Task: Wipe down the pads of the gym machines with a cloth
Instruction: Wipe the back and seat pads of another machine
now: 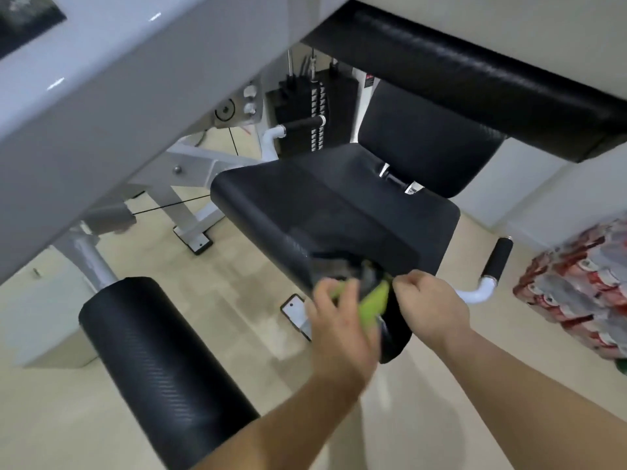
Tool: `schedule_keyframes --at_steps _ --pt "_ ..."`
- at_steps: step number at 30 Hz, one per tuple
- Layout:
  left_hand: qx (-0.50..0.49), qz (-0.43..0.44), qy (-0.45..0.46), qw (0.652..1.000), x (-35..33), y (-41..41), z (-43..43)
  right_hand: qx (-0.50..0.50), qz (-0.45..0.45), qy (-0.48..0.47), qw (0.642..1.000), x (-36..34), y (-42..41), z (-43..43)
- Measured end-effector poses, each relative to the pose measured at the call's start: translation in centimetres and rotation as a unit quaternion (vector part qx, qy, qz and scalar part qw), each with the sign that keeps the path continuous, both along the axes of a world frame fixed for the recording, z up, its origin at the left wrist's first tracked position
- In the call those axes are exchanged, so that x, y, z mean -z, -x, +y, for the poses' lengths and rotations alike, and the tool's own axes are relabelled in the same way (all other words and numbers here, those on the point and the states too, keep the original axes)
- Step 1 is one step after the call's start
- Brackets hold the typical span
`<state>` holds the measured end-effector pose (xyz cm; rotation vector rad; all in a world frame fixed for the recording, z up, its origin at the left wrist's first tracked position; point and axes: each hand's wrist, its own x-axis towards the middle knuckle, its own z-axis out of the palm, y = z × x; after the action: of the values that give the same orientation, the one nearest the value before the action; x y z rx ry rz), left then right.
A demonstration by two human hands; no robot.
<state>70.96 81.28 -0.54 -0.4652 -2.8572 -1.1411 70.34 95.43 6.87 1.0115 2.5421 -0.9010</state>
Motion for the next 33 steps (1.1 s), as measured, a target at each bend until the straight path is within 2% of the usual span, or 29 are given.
schedule_keyframes --at_steps 3,5,6,7,10,12,13,15,18,21,25,27,30,33 --pt "0.205 0.014 0.04 0.978 -0.1 -3.6 -0.9 -0.025 -0.023 0.017 0.999 0.0 0.1 0.7" --pt "0.307 0.03 0.083 0.948 -0.2 -1.0 -2.4 -0.036 -0.031 0.016 0.999 -0.3 -0.3 0.7" --pt "0.329 0.039 0.106 0.938 -0.3 1.1 -3.5 -0.048 -0.033 0.016 0.998 -0.6 -0.5 0.3" --pt "0.324 0.049 0.122 0.937 -0.4 3.5 -4.8 -0.063 -0.027 0.008 0.998 -0.8 -0.5 -0.3" --pt "0.222 0.084 0.179 0.955 -1.6 9.9 -8.0 -0.111 0.029 -0.064 0.991 -1.6 1.2 -2.5" --pt "0.179 0.105 0.215 0.954 -2.2 12.7 -8.8 -0.134 0.03 -0.019 0.99 -2.2 3.4 -3.8" --pt "0.165 0.093 0.218 0.957 -2.4 13.9 -9.1 -0.156 -0.004 -0.005 0.988 -2.4 4.5 -4.3" --pt "0.13 0.087 0.219 0.963 -2.3 17.1 -9.8 -0.212 -0.092 -0.047 0.972 -2.2 6.6 -5.4" --pt "0.009 0.051 0.224 0.973 -2.6 23.7 -11.6 -0.202 -0.151 -0.06 0.966 -2.4 8.9 -5.8" --pt "-0.102 -0.065 0.181 0.976 -3.0 27.1 -11.9 -0.191 -0.166 -0.044 0.966 -2.6 9.8 -5.5" --pt "-0.164 -0.093 0.052 0.981 -1.8 21.9 -8.8 -0.2 -0.158 -0.057 0.965 -2.6 9.5 -5.6" --pt "-0.153 -0.096 0.017 0.983 -1.7 16.8 -6.9 -0.195 -0.149 -0.06 0.968 -2.7 9.1 -5.6" --pt "-0.019 -0.044 0.028 0.998 -1.5 10.1 -5.9 -0.205 -0.13 -0.075 0.967 -2.5 8.5 -5.2" --pt "0.081 -0.022 0.056 0.995 -1.3 12.5 -8.0 -0.212 -0.118 -0.079 0.967 -2.0 7.9 -4.9"
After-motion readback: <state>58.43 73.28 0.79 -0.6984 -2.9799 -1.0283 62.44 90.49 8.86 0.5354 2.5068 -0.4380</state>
